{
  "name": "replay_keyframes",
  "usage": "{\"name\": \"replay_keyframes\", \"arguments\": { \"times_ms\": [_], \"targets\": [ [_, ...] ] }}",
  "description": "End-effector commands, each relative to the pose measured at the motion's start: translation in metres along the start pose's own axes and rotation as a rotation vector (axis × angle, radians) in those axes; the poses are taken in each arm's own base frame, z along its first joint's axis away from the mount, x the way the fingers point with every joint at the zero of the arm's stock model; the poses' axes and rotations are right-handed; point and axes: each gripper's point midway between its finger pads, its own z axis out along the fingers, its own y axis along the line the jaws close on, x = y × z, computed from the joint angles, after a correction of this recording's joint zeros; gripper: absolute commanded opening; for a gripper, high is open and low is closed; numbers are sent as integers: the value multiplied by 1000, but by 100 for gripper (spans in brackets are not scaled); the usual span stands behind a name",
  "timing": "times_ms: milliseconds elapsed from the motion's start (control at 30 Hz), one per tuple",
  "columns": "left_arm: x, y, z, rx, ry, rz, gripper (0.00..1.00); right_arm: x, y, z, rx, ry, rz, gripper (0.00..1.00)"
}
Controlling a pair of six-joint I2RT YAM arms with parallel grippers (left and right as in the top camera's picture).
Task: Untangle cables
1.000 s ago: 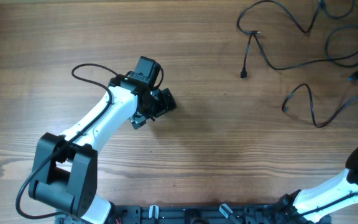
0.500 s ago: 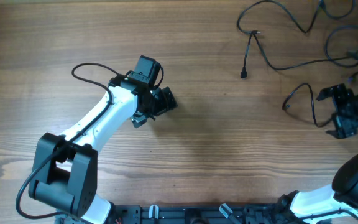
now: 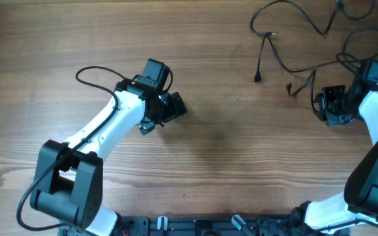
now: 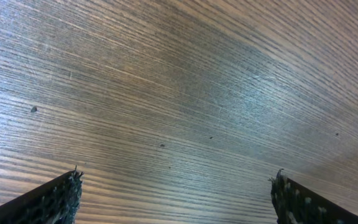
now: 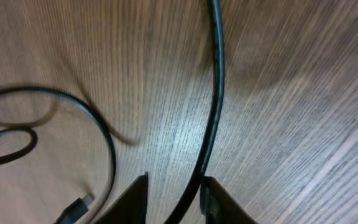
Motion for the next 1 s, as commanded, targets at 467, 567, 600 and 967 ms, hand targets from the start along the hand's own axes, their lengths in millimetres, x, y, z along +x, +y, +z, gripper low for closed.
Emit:
{"name": "replay_keyframes", "arguments": {
  "times_ms": [467, 567, 600, 967],
  "targets": [
    [-1, -2, 1, 6, -3, 8, 100, 53, 64, -23, -385, 275, -462, 60],
    [-1, -2, 1, 6, -3, 8, 100, 57, 69, -41, -397, 267, -525, 75],
    [-1, -2, 1, 6, -3, 8, 100, 58, 74, -59, -409, 238, -579, 83],
    [0, -1, 1, 4, -1, 7, 100, 99, 16, -179, -328, 8, -824, 100]
  ]
}}
